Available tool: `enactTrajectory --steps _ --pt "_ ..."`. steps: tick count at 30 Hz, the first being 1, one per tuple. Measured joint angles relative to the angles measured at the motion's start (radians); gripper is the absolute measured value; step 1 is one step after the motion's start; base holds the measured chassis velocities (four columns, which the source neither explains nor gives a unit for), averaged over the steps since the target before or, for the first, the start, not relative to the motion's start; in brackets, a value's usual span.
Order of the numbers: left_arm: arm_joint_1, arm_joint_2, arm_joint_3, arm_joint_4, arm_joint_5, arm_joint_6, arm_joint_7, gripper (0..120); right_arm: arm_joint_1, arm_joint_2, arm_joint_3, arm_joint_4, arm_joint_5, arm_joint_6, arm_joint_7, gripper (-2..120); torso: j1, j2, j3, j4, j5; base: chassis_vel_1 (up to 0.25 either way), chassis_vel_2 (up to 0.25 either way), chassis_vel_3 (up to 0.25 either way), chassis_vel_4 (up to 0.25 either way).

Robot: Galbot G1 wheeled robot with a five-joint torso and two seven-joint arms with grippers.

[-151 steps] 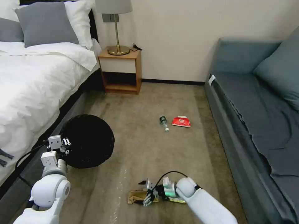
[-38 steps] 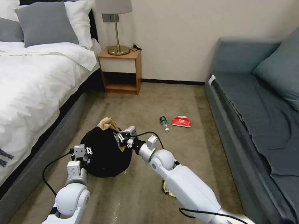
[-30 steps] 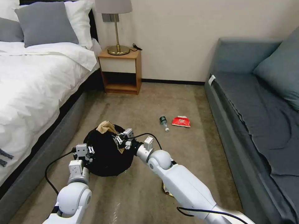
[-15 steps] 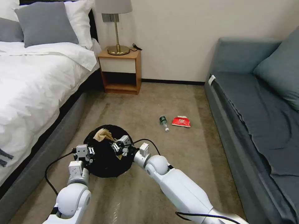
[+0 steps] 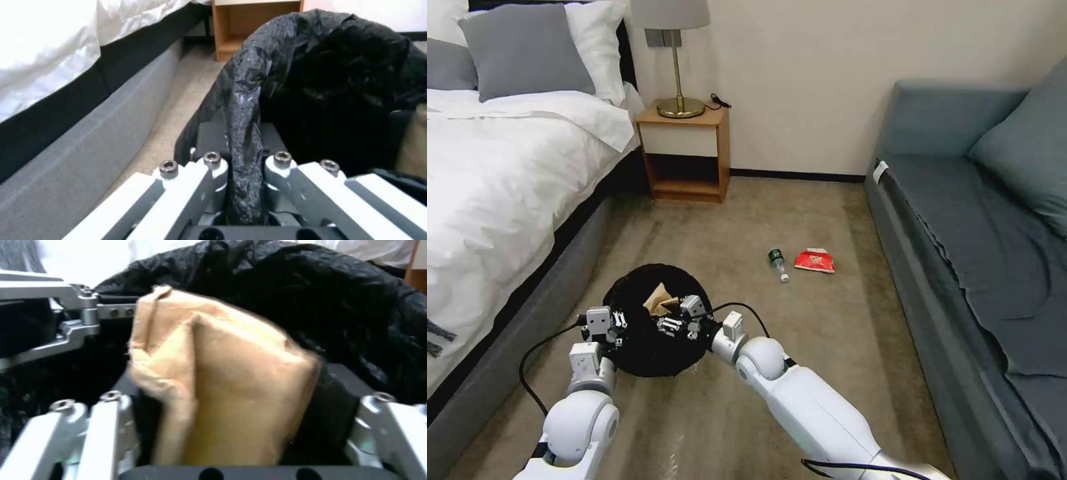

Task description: Pick up the trash bin, then pick up the garbage on the floor and place it into the trash bin.

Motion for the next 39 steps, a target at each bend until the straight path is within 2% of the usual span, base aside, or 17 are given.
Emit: enactTrajectory --steps 2,7,17,26,32,39 --pt "0.004 -0.001 0.000 0.004 0.001 -0.004 0.003 4 -0.001 -0.005 0.008 -0.007 -0.018 0.004 0.000 85 0.000 0.000 0.000 0.0000 0.0000 0.000 0.000 0.000 0.000" --pt "0.009 -0.001 -0.002 0.007 0.002 -0.008 0.006 4 -0.001 -0.013 0.020 -0.016 -0.051 0.014 -0.001 99 0.000 0.000 0.000 0.0000 0.0000 0.000 0.000 0.000 0.000" --pt "0.015 -0.003 0.003 0.007 0.006 -0.012 0.011 4 0.020 -0.009 0.043 -0.011 -0.054 0.018 0.015 100 0.000 0.000 0.000 0.0000 0.0001 0.000 0.000 0.000 0.000" --pt "0.023 -0.002 0.011 0.006 0.008 -0.035 0.058 4 0.059 -0.017 0.047 -0.004 -0.029 0.009 0.053 100 0.000 0.000 0.000 0.0000 0.0000 0.000 0.000 0.000 0.000" --pt "0.023 -0.003 0.013 0.010 0.009 -0.043 0.068 4 0.062 -0.021 0.044 0.003 -0.026 0.000 0.068 100 0.000 0.000 0.000 0.0000 0.0001 0.000 0.000 0.000 0.000" --pt "0.014 0.005 0.005 0.030 0.008 -0.049 0.071 4 0.065 -0.060 0.050 0.033 -0.007 -0.022 0.089 100 0.000 0.000 0.000 0.0000 0.0001 0.000 0.000 0.000 0.000"
